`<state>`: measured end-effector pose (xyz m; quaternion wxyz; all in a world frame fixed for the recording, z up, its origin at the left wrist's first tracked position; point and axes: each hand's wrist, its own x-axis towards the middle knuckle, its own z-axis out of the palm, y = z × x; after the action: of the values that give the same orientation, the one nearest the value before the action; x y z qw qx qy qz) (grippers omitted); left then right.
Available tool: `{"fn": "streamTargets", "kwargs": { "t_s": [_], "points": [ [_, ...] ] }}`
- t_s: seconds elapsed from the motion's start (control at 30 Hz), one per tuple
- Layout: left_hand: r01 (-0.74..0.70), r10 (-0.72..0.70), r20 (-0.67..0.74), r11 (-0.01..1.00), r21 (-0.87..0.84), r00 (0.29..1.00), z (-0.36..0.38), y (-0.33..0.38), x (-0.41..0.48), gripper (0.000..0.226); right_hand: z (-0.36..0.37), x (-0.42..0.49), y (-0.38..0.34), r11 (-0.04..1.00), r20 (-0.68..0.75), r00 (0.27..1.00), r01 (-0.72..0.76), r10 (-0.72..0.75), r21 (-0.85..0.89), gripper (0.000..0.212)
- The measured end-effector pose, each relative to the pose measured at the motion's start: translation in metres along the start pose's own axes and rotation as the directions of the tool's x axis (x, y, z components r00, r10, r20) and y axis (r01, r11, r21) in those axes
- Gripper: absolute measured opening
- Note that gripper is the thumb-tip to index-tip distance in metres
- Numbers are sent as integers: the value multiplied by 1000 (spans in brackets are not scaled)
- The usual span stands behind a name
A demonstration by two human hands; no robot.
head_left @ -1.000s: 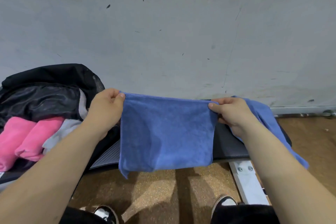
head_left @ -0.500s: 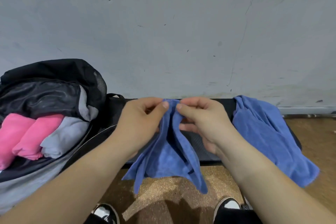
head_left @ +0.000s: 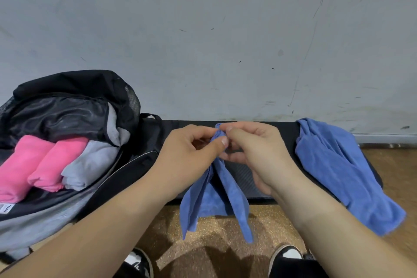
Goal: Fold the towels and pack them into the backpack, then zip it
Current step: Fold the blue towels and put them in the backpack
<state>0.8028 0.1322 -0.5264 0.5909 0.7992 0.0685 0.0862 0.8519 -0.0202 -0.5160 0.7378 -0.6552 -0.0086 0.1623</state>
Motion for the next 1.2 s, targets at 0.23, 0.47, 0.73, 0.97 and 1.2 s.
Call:
{"fn": "streamTargets", "kwargs": {
  "t_s": [0.23,0.47,0.73,0.97,1.2],
  "points": [
    [60,-60,5,989,-137,998,-11,-1,3,12,-16,9,-5,925,8,989,142,-149,-354,28],
    [155,-51,210,844,-514,976,-33,12,-1,14,-51,23,-1,995,502,861,-37,80,-95,44],
    [-197,215,-111,969,151,970,-58,15,-11,8,-39,-5,-24,774,337,888,444,-313,-451,17],
    [11,-11,5,999,-48,1000,-57,13,-8,12,-29,-2,-17,941,183,970,207,-162,-267,28],
    [145,-152,99,986,79,983,-50,-6,15,11,-39,23,3,832,110,982,190,-155,-521,27]
  ]
}}
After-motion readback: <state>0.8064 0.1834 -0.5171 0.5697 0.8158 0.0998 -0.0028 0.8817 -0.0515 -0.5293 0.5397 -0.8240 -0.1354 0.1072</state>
